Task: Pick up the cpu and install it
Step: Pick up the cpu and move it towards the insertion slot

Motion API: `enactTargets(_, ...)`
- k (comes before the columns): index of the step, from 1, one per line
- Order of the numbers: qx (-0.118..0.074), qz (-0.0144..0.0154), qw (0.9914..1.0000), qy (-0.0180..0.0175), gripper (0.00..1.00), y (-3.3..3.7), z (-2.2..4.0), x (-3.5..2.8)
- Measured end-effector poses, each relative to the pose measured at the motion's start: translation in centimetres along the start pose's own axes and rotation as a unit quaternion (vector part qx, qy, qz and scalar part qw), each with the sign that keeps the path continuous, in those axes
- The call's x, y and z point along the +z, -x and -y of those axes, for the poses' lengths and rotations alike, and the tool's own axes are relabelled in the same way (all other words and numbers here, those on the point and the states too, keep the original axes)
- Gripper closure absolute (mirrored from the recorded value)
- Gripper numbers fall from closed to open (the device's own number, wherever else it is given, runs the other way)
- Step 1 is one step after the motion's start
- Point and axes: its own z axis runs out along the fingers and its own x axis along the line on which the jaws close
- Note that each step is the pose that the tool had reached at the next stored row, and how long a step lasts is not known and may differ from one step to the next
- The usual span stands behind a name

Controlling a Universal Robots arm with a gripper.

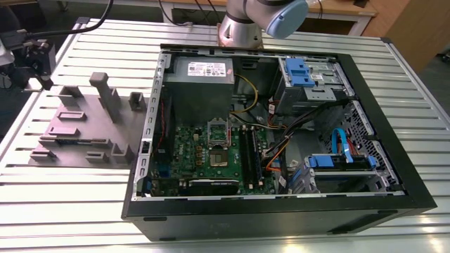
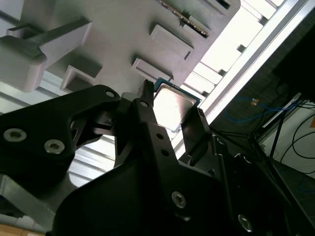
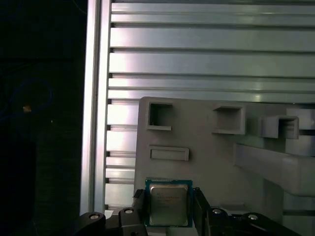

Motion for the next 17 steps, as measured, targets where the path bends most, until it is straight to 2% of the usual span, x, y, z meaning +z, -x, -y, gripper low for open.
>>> enactTargets(8, 0.0, 0.0, 1.0, -0.0003, 0.53, 0.0, -0.01, -0.31)
enactTargets(13, 0.0, 0.0, 1.0, -0.0026, 0.53, -0.01, -0.03, -0.76)
enactTargets(16, 0.0, 0.0, 0.99999, -0.0033, 0.53, -0.02, -0.06, -1.33)
enactTargets(17, 0.0, 0.0, 0.99999, -0.0039, 0.53, -0.05, -0.12, -2.55)
